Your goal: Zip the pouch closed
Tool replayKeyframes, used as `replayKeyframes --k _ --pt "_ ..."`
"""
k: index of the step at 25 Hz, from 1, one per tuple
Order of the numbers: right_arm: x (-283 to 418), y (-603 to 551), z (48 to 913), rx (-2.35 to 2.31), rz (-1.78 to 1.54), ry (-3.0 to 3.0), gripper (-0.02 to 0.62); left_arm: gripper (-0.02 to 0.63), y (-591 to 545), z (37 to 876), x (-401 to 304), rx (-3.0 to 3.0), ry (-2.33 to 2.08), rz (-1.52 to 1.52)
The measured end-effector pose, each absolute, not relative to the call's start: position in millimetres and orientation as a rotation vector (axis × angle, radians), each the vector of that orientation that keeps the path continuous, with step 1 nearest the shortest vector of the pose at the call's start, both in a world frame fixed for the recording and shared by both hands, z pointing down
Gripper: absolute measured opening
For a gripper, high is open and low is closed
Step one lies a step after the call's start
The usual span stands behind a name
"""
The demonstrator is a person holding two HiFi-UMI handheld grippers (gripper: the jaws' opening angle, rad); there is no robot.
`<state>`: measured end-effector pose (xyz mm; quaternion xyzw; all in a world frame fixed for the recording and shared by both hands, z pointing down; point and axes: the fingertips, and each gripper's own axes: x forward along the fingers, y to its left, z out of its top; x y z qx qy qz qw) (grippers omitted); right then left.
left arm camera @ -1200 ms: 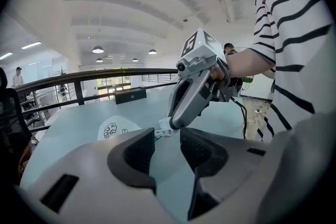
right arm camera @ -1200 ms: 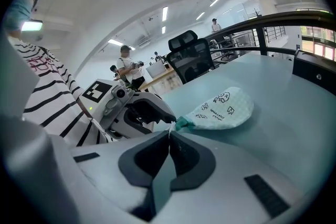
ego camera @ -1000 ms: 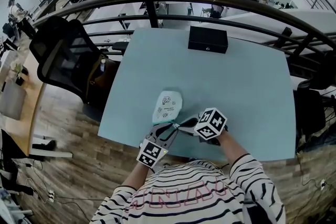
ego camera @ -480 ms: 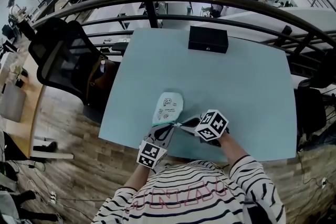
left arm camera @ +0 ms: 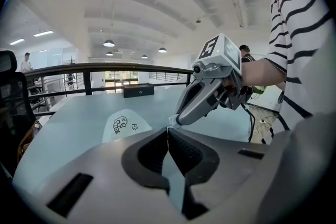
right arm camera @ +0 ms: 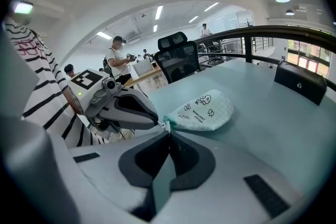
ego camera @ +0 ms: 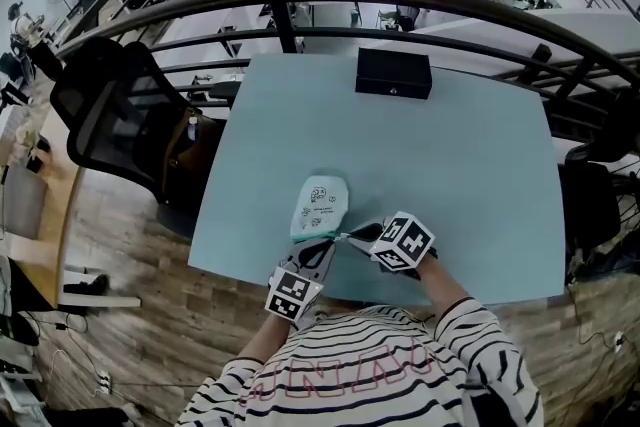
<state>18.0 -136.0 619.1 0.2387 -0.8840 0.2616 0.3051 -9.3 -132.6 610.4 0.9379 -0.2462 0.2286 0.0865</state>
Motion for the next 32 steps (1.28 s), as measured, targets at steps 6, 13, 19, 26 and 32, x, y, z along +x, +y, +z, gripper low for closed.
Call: replayKeyframes --k 6,13,19,26,32 --pt "32 -138 624 0.782 0.649 -2.280 0.028 0.026 -135 614 -11 2.742 -0.763 0.697" --pt "44 -146 631 0.949 0.568 -2.166 0.028 0.026 -139 619 -11 2.716 -0.823 0.754" --pt "51 -149 638 1.038 0.571 -2.119 0.028 0.025 -140 627 -17 2.687 -0.868 0.773" --pt "58 -151 639 1.096 0.531 -2.055 0.028 0.026 -140 629 -22 2.670 -0.919 0.792" --pt "63 -152 639 1.128 0.455 -1.982 0.028 0.026 -139 629 -20 2.695 -0.945 0.826"
